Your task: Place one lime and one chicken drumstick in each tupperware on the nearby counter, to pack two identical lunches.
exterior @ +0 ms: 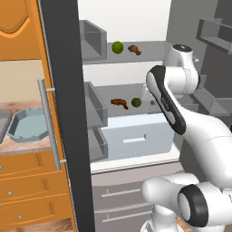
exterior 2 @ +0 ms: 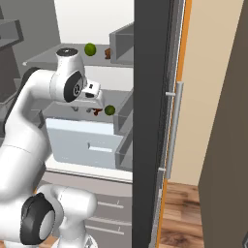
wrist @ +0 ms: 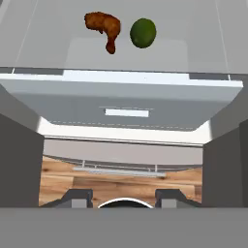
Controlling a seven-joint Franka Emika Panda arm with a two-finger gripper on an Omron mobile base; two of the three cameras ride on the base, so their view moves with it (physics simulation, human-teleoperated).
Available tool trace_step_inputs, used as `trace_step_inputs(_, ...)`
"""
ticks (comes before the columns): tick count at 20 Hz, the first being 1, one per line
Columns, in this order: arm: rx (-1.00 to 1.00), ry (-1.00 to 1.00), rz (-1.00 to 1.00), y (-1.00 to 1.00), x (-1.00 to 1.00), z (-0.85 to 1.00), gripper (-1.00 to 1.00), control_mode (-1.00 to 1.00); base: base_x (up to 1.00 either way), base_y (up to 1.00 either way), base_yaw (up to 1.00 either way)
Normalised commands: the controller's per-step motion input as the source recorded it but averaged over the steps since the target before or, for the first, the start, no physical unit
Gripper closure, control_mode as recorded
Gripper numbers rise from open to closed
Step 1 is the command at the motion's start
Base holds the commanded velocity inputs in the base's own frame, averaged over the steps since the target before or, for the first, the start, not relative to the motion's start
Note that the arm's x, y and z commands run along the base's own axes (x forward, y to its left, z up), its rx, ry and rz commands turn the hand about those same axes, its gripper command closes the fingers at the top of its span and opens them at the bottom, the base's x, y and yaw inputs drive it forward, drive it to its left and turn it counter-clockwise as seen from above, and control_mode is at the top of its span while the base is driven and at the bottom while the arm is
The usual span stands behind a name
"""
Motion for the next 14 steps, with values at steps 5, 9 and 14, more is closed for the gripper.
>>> trace_step_inputs(5,0.01,-0.07,0.0,0.0,-0.1,0.0,-1.0,-1.0,0.0,0.0,0.0)
trace_step_inputs(9,-0.08,-0.12,-0.02,-0.13,0.21,-0.27,-1.0,-1.0,0.0,0.0,0.0)
trace_step_inputs(14,0.01,0.0,-0.06,-0.15,0.89,-0.26,-1.0,-1.0,0.0,0.0,0.0)
